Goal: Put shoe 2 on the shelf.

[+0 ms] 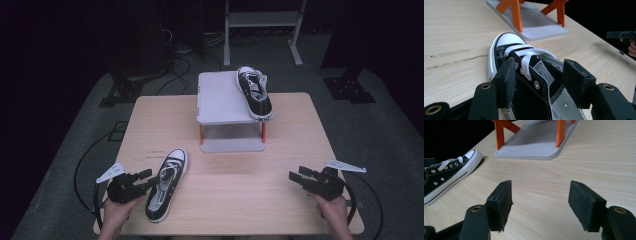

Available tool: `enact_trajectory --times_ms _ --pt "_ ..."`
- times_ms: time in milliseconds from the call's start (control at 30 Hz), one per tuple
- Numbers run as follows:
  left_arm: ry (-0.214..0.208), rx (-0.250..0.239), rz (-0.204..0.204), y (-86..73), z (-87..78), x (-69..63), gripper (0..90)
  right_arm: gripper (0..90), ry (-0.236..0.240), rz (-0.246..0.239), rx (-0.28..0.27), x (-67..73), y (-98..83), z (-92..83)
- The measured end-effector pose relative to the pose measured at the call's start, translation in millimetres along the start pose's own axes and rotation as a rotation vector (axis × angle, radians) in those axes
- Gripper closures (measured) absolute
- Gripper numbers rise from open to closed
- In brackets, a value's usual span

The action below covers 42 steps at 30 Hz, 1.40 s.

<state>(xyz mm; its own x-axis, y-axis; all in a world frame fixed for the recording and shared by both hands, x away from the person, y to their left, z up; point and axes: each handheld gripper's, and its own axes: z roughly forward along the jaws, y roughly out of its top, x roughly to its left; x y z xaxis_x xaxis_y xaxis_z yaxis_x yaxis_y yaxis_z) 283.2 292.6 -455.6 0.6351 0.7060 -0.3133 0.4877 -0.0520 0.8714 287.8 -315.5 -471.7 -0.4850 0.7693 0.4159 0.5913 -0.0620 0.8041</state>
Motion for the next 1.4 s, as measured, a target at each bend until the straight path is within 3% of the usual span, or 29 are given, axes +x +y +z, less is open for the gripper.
enact_trajectory --times_ms 400,567,767,833,1233,1400 --pt "0.035 0.055 -0.022 -7.3 10.2 1.4 50.6 34.7 0.000 0.003 0.000 0.8 -0.2 0.6" --pt "0.031 0.066 -0.051 -9.7 14.4 3.1 59.4 34.7 0.003 -0.015 0.006 1.9 -1.2 1.2" --pt "0.033 0.091 -0.058 -7.1 14.8 1.1 78.5 34.5 0.010 -0.016 0.011 1.6 -3.0 1.4" --pt "0.044 0.084 -0.060 -6.7 13.2 1.8 87.1 34.5 0.012 -0.015 0.011 1.8 -3.1 1.5" --pt "-0.003 -0.009 -0.202 -6.5 7.0 8.6 87.9 34.5 0.019 -0.004 0.007 -0.1 -3.8 0.9" --pt "-0.025 -0.036 -0.221 -5.2 7.8 6.0 88.0 34.4 0.020 -0.005 0.005 -0.1 -3.8 0.8"
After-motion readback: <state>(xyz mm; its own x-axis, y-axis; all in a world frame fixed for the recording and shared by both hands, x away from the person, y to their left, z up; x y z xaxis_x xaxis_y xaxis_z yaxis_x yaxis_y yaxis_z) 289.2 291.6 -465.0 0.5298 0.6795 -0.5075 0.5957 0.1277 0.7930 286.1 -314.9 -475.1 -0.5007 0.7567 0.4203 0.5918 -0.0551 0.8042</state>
